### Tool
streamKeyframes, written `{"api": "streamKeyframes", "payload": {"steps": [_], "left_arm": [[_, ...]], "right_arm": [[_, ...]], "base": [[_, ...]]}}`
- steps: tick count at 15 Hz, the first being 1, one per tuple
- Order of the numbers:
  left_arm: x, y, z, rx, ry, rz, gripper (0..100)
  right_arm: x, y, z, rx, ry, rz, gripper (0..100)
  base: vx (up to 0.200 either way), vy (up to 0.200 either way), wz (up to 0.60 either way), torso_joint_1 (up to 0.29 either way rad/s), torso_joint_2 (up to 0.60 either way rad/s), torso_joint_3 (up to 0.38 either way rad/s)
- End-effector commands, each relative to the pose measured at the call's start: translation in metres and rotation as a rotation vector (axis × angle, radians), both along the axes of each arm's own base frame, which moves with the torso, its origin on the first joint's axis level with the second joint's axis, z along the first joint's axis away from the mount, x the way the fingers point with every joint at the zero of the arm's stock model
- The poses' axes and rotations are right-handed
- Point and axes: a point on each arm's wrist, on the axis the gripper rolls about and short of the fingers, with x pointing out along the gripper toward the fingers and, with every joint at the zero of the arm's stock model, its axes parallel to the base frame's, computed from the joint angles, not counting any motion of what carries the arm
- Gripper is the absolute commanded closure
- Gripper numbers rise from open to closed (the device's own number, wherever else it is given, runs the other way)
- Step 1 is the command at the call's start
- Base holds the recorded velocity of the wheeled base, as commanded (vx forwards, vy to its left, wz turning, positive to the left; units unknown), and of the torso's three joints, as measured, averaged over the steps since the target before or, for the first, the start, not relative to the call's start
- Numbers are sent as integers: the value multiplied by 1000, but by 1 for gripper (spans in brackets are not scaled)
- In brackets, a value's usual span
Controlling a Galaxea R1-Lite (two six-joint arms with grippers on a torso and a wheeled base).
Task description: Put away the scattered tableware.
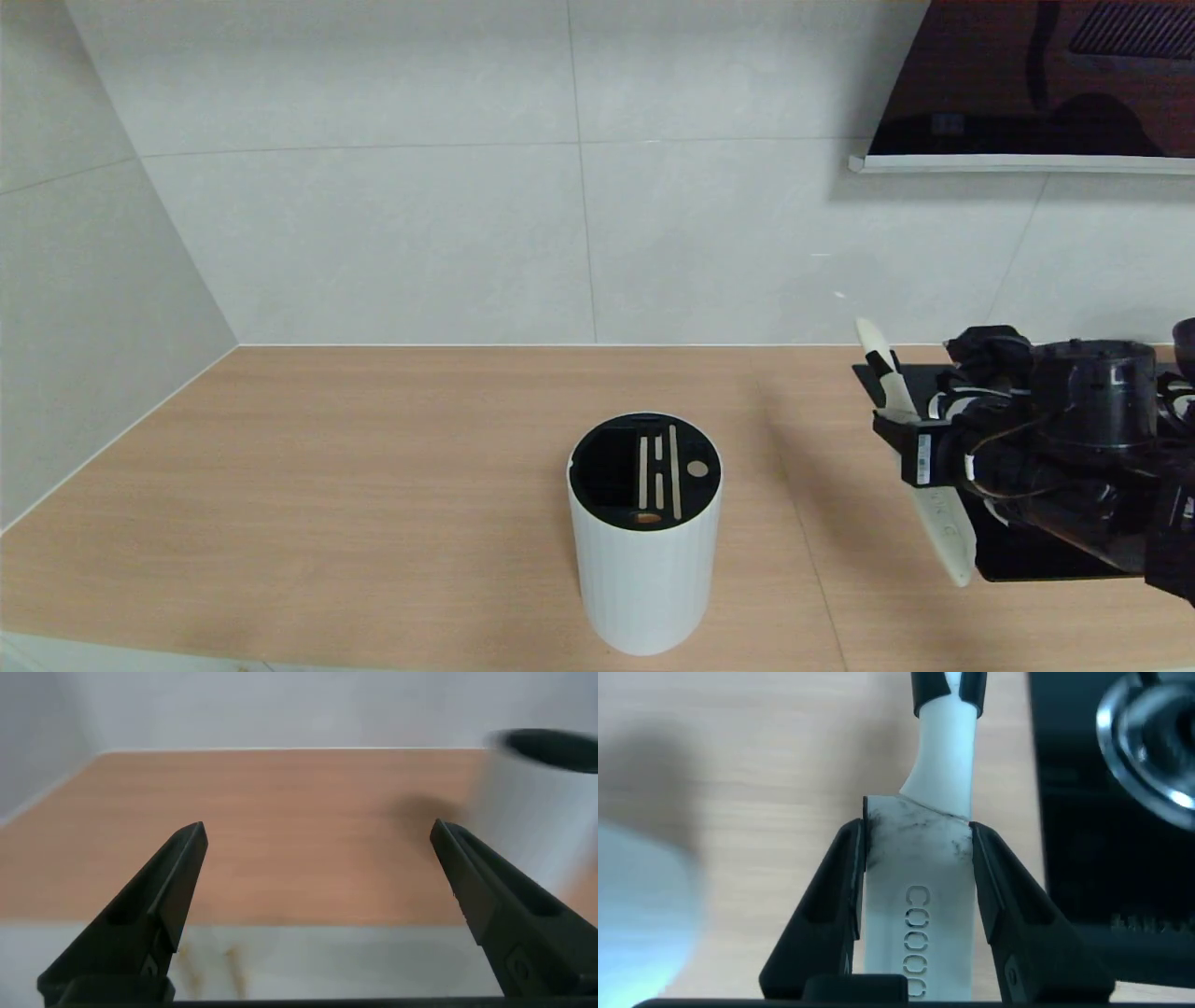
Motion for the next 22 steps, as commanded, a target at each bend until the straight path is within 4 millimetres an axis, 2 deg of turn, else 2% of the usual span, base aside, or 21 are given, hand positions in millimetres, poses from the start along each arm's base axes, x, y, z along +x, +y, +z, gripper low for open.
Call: {"api": "streamKeyframes", "payload": {"steps": [1,4,6,7,9,12,14,16,19,21,22], "left_arm": [[29,-5,76,1,134,-218,0],[88,-8,129,-7,236,-307,0],[123,-13,146,-10,260,-372,0],[152,-19,152,-9,263,-401,0],[178,-29,141,-17,297,-449,0],[203,-46,119,-37,363,-518,0],[211,-49,119,-88,361,-519,0],[217,-63,120,-199,382,-576,0],[234,-100,114,-393,452,-695,0],[242,-112,110,-464,475,-716,0],[250,-125,105,-527,484,-710,0]], "right_arm": [[-4,14,61,43,-116,59,100],[-7,39,81,60,-161,149,100],[-6,53,88,39,-189,198,100],[-10,62,91,36,-201,235,100],[-17,69,85,33,-186,268,100],[-26,78,84,39,-181,304,100],[-36,86,76,29,-157,349,100],[-44,96,74,28,-150,394,100],[-58,110,74,55,-142,456,100],[-67,118,74,86,-132,491,100],[-75,132,67,114,-93,537,100]], "base": [[0,0,0,0,0,0],[0,0,0,0,0,0],[0,0,0,0,0,0],[0,0,0,0,0,0],[0,0,0,0,0,0],[0,0,0,0,0,0],[0,0,0,0,0,0],[0,0,0,0,0,0],[0,0,0,0,0,0],[0,0,0,0,0,0],[0,0,0,0,0,0]]}}
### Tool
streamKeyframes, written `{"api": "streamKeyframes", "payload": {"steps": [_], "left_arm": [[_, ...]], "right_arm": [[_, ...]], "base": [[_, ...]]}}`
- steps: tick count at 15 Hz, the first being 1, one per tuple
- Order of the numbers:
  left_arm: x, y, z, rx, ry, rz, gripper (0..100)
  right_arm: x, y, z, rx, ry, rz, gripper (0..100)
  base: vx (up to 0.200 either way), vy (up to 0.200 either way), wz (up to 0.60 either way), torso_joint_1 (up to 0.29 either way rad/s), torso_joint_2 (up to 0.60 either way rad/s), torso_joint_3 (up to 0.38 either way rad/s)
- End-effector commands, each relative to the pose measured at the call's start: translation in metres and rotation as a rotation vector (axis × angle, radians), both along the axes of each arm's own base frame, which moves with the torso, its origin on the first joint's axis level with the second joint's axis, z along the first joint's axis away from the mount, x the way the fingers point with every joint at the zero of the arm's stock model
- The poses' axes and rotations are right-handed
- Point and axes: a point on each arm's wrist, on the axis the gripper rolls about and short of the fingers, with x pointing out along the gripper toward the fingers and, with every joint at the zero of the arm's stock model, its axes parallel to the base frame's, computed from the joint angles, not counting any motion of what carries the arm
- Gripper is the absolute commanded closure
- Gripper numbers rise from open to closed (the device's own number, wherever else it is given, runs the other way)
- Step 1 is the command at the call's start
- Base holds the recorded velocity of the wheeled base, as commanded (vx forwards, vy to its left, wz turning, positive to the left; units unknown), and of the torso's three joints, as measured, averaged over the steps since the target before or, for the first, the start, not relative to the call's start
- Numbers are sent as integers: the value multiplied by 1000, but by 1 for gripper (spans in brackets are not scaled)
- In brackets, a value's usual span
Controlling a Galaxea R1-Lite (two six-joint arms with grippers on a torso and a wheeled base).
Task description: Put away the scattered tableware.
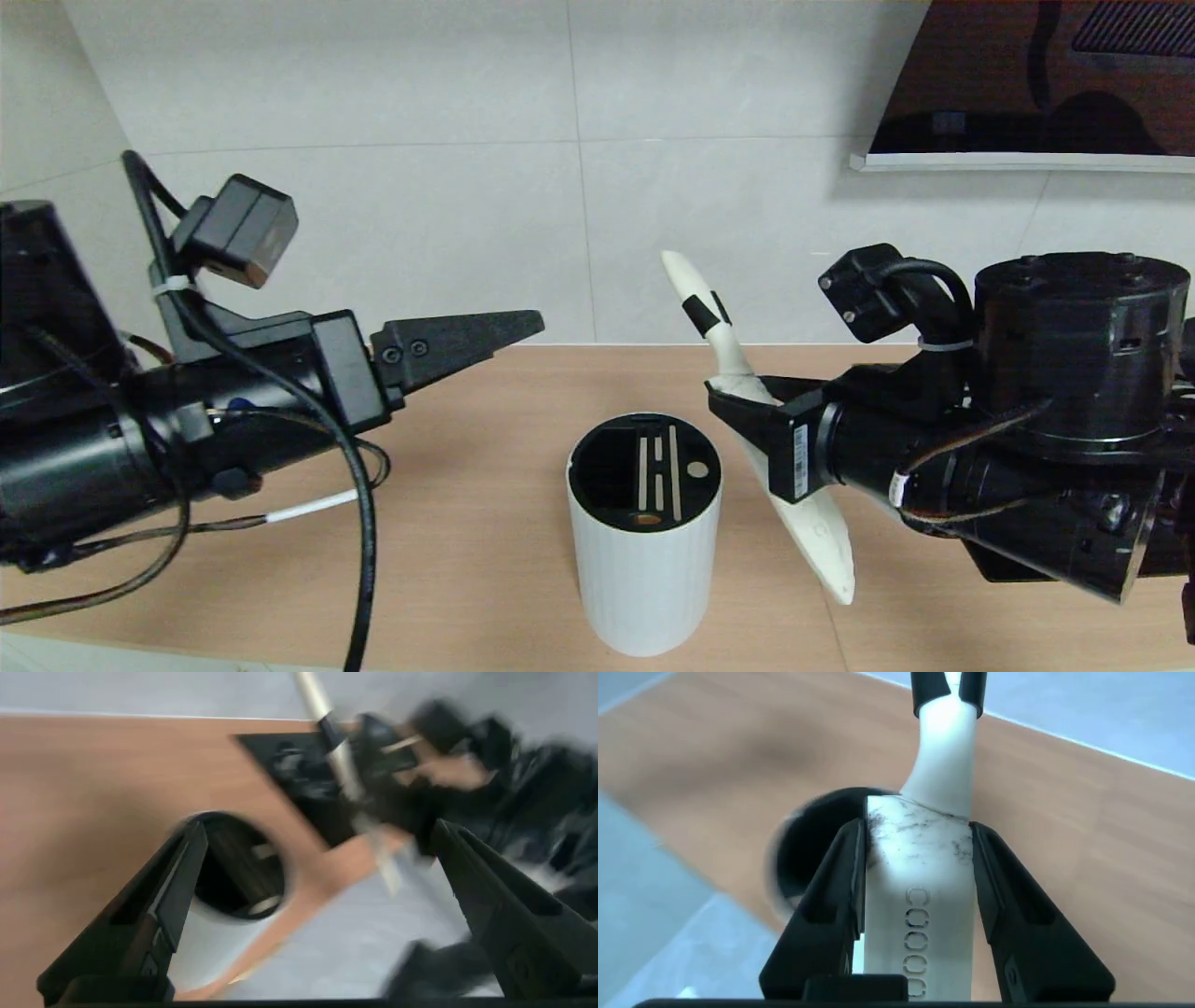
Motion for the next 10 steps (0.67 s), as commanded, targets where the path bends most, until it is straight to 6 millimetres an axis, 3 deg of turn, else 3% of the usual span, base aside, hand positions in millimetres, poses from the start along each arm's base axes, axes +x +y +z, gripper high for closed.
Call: {"api": "streamKeyframes", "payload": {"steps": [1,5,10], "left_arm": [[20,-27,-22,-24,76,8,0],[28,-63,-39,-45,41,85,0],[25,-73,-49,-62,23,54,0]], "right_arm": [[-7,22,-13,4,48,57,100],[-4,29,-15,46,14,62,100],[-10,34,-15,50,18,87,100]], "base": [[0,0,0,0,0,0],[0,0,0,0,0,0],[0,0,0,0,0,0]]}}
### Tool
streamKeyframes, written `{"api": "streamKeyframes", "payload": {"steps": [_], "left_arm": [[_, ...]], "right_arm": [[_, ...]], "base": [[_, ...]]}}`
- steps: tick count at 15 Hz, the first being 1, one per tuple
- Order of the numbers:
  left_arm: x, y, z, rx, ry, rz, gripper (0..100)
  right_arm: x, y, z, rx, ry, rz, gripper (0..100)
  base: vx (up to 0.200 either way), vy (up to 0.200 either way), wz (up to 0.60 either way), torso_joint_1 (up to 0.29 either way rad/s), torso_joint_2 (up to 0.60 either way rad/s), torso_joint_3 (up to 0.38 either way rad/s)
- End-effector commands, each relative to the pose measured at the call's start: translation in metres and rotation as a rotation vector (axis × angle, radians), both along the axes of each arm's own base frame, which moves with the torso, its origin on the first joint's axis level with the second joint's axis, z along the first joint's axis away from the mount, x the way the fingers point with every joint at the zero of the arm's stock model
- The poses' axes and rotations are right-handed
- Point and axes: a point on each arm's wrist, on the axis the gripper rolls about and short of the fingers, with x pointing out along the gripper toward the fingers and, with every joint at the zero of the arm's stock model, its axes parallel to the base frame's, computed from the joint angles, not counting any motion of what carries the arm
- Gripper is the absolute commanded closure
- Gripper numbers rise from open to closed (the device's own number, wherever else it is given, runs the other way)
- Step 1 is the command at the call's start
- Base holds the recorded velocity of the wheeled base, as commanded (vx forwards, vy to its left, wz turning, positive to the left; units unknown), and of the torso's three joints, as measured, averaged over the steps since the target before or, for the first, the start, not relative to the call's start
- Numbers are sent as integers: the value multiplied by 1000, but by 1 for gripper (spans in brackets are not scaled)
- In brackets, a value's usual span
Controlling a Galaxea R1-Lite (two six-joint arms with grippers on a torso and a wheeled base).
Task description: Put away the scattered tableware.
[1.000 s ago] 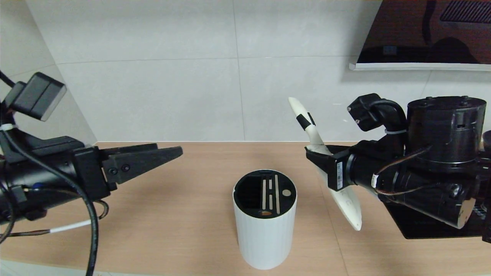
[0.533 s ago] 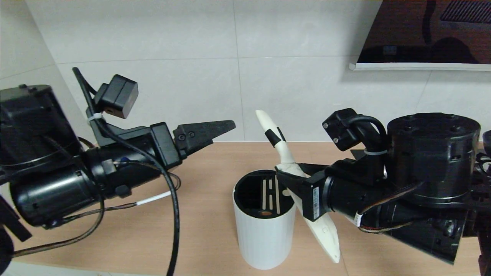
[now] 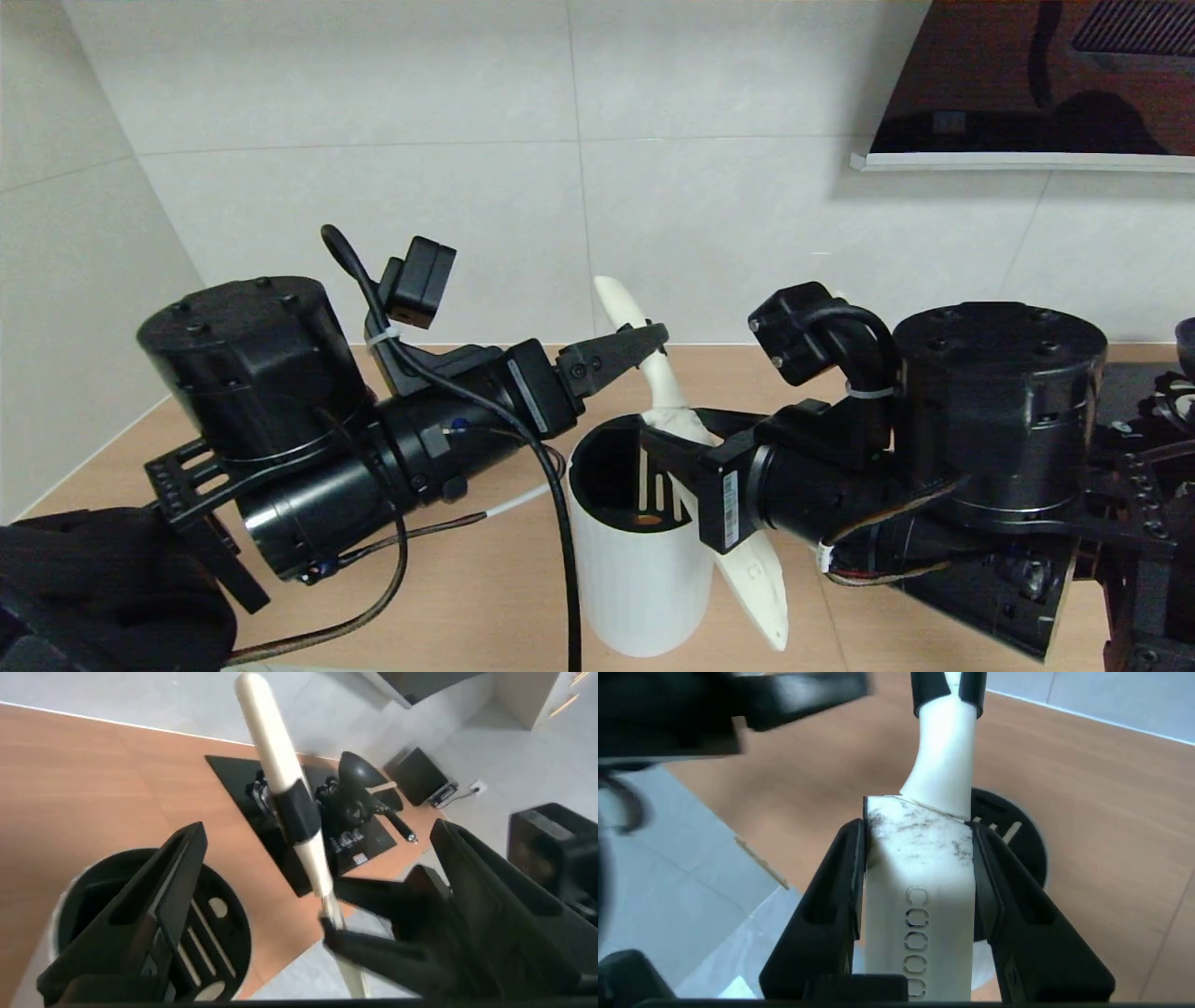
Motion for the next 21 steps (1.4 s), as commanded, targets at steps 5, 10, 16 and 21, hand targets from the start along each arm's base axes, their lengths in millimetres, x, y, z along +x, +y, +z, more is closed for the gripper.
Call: {"api": "streamKeyframes", "payload": {"steps": [5,10,16,21], "left_arm": [[8,-9,-14,5,19,1,0],[8,-9,-10,-46,18,9,0],[8,-11,-12,-47,16,2,0],[9,-12,-15,-42,23,1,100]], "right_arm": [[-6,7,-3,-1,13,29,100],[-8,10,-8,-3,29,38,100],[-12,13,-9,-8,33,55,100],[-13,13,-10,-7,34,56,100]], "base": [[0,0,0,0,0,0],[0,0,0,0,0,0],[0,0,0,0,0,0],[0,0,0,0,0,0]]}}
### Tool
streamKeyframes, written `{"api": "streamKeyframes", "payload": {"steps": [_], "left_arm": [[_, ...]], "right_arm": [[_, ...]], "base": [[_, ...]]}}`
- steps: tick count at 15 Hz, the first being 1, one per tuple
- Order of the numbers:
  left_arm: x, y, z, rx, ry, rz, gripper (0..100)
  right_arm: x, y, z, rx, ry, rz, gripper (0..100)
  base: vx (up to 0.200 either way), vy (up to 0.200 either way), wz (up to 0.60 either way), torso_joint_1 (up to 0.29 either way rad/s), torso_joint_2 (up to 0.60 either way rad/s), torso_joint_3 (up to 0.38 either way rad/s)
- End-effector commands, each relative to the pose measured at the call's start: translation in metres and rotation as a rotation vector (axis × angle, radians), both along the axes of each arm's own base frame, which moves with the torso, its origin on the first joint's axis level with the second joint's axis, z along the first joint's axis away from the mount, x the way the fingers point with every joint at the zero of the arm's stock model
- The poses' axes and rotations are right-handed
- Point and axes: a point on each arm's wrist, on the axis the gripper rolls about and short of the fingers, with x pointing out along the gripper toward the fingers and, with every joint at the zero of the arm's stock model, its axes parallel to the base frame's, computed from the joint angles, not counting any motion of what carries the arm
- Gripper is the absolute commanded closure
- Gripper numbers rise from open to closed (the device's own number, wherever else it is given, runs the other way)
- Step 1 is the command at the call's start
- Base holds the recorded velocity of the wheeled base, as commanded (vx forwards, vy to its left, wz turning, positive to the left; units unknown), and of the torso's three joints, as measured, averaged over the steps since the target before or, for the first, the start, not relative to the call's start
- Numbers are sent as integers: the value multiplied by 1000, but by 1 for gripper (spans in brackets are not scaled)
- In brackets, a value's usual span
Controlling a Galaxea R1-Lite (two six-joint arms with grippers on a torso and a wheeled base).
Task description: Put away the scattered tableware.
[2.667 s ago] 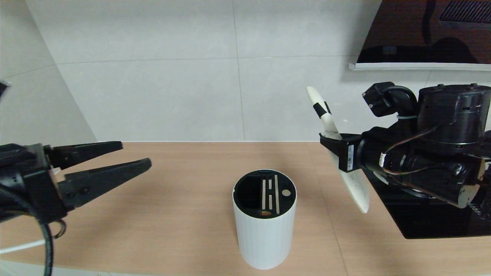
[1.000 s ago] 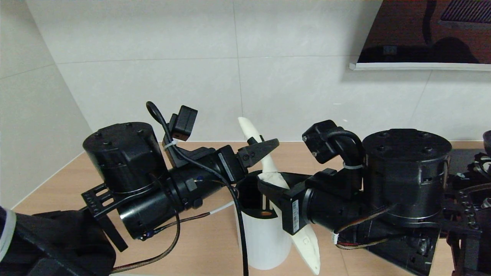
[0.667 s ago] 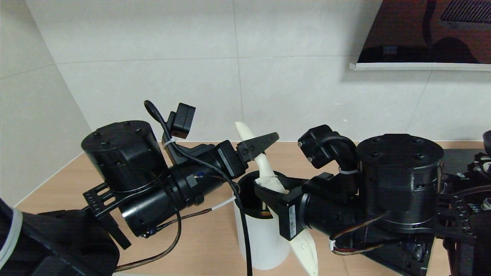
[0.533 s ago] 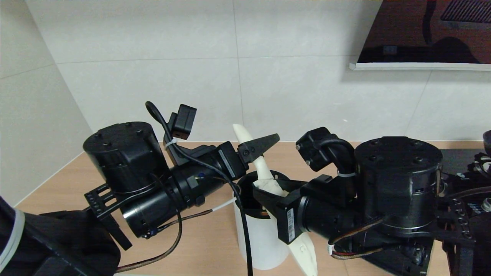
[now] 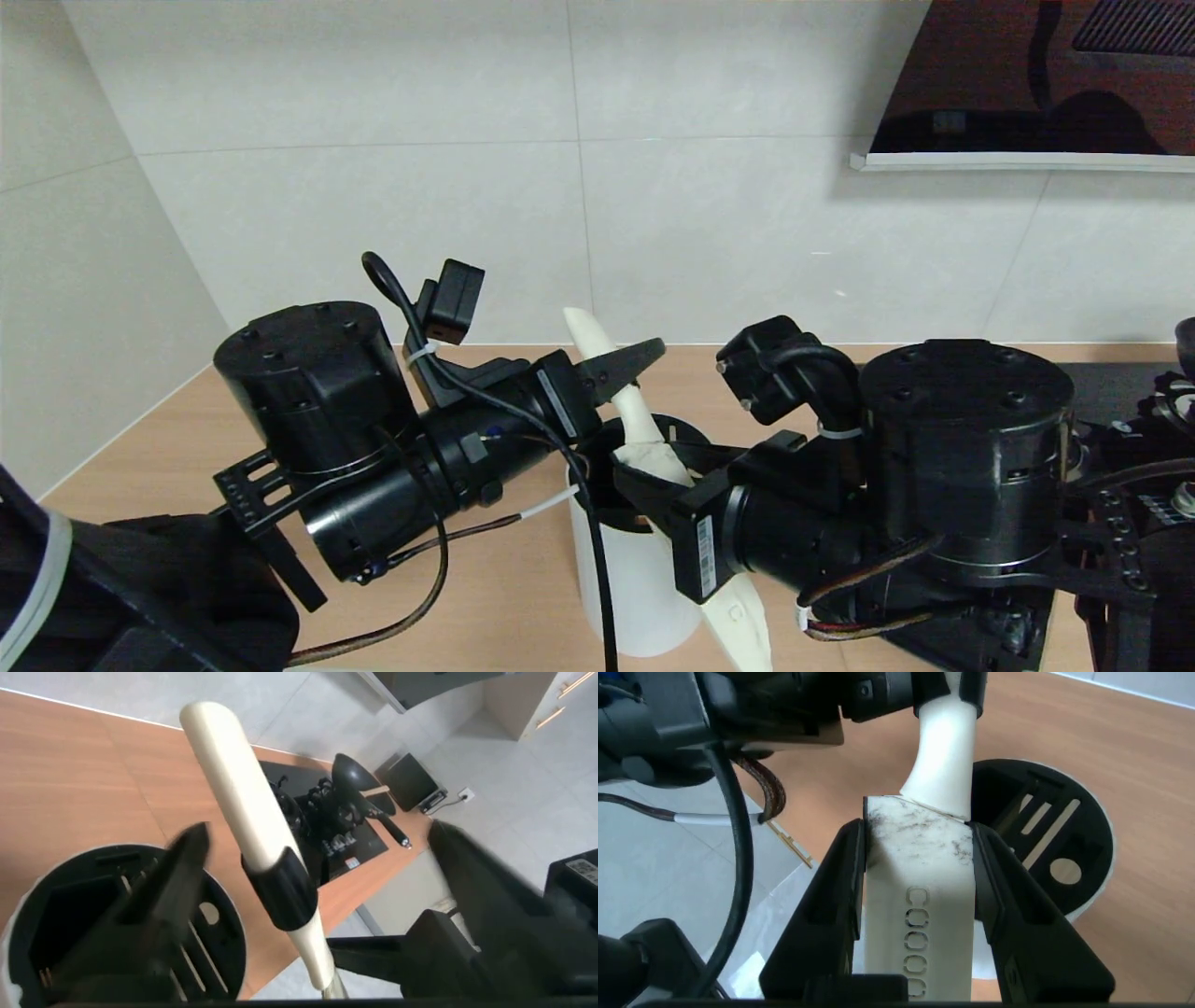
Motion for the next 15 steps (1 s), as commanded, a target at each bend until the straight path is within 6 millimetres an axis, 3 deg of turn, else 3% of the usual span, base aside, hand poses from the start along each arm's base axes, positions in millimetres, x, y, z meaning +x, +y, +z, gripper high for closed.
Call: {"api": "streamKeyframes", "payload": {"steps": [1,10,11,15], "left_arm": [[1,-1,-1,2,3,-1,100],[1,-1,-2,4,6,-3,100],[1,-1,-2,4,6,-3,100],[1,-1,-1,2,3,0,100]], "right_arm": [[0,0,0,1,0,0,100],[0,-1,4,20,-13,-6,100],[0,-1,4,20,-13,-6,0],[0,-1,3,17,-11,-6,0]], "base": [[0,0,0,0,0,0],[0,0,0,0,0,0],[0,0,0,0,0,0],[0,0,0,0,0,0]]}}
